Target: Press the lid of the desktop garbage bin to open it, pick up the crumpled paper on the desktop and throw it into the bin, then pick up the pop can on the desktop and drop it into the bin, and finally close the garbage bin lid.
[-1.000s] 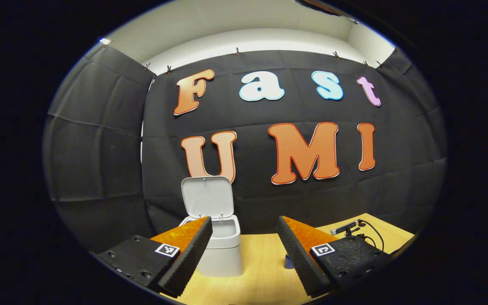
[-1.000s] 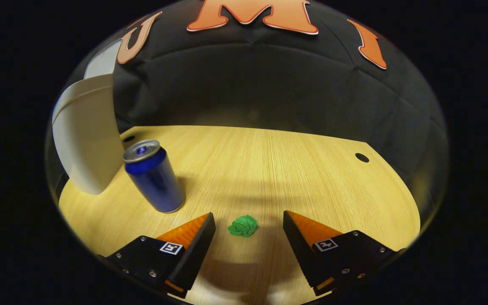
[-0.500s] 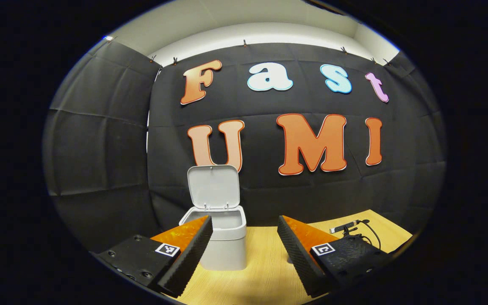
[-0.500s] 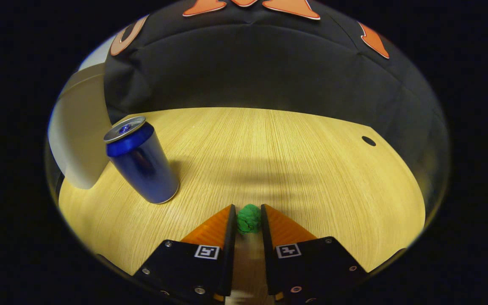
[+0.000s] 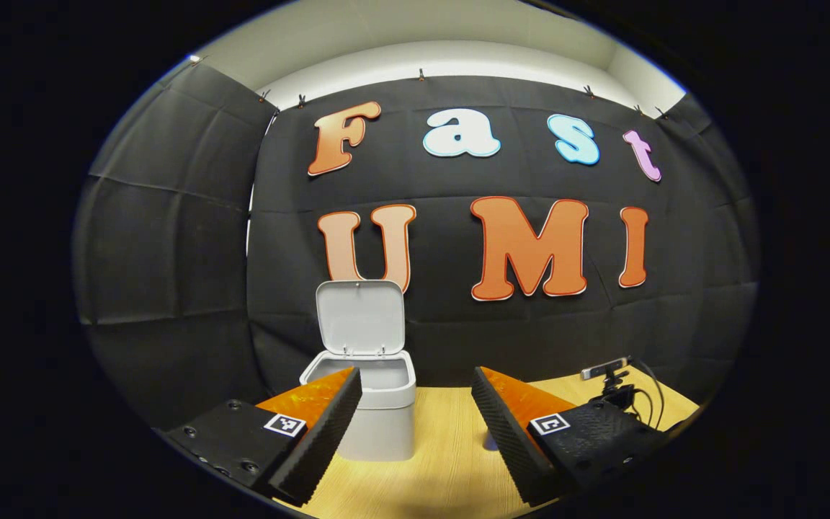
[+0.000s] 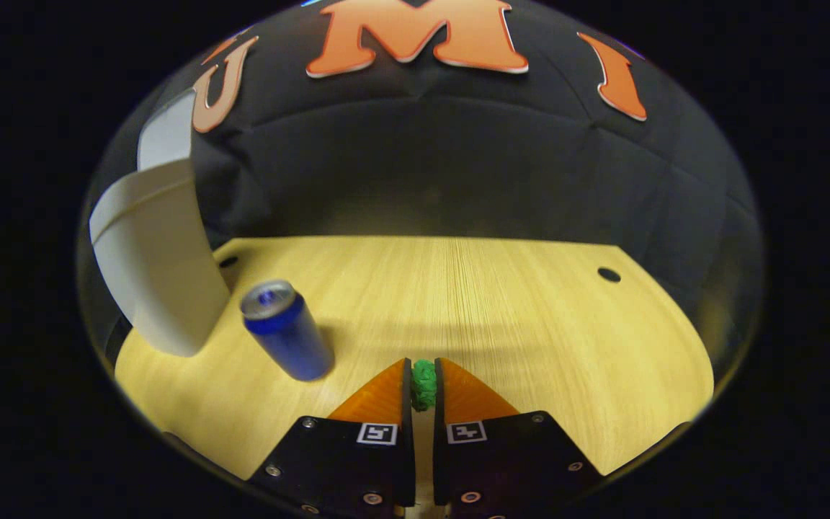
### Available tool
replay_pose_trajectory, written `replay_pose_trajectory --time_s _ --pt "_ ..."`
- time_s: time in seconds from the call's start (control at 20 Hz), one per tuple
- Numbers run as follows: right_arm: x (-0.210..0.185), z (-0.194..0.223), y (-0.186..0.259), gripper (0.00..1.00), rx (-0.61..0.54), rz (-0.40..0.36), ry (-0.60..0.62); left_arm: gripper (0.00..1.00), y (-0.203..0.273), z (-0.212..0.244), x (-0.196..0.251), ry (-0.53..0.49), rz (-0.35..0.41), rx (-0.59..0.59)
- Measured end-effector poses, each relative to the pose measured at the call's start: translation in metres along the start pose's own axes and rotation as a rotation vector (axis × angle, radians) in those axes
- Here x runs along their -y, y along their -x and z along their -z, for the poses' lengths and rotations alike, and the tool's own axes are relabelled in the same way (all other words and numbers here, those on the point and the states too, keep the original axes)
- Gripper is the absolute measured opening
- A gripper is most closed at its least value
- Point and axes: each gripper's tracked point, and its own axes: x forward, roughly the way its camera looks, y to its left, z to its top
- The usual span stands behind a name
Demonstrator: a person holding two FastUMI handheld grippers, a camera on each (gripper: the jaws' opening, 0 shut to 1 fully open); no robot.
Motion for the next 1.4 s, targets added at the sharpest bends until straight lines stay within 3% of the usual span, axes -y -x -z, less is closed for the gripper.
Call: replay_pose_trajectory --time_s 0.4,0.65,0.85,1.0,1.4 --pt "-0.079 -0.185 0.122 0.10 0.342 -0.131 -0.053 0.97 0.000 0.000 -0.033 0.084 -0.022 0.032" --pt "-0.167 -0.246 0.162 0.09 0.434 -0.300 -0.024 0.99 0.002 0.006 -0.071 0.120 -0.076 0.036" --pt "-0.256 -0.262 0.141 0.09 0.425 -0.409 0.036 0.96 0.003 0.016 -0.105 0.144 -0.131 0.031" --pt "-0.322 -0.257 0.103 0.09 0.381 -0.446 0.082 0.96 0.008 0.025 -0.135 0.142 -0.188 0.027" --pt "-0.391 -0.242 0.033 0.09 0.296 -0.441 0.107 0.95 0.028 0.044 -0.198 0.133 -0.330 0.001"
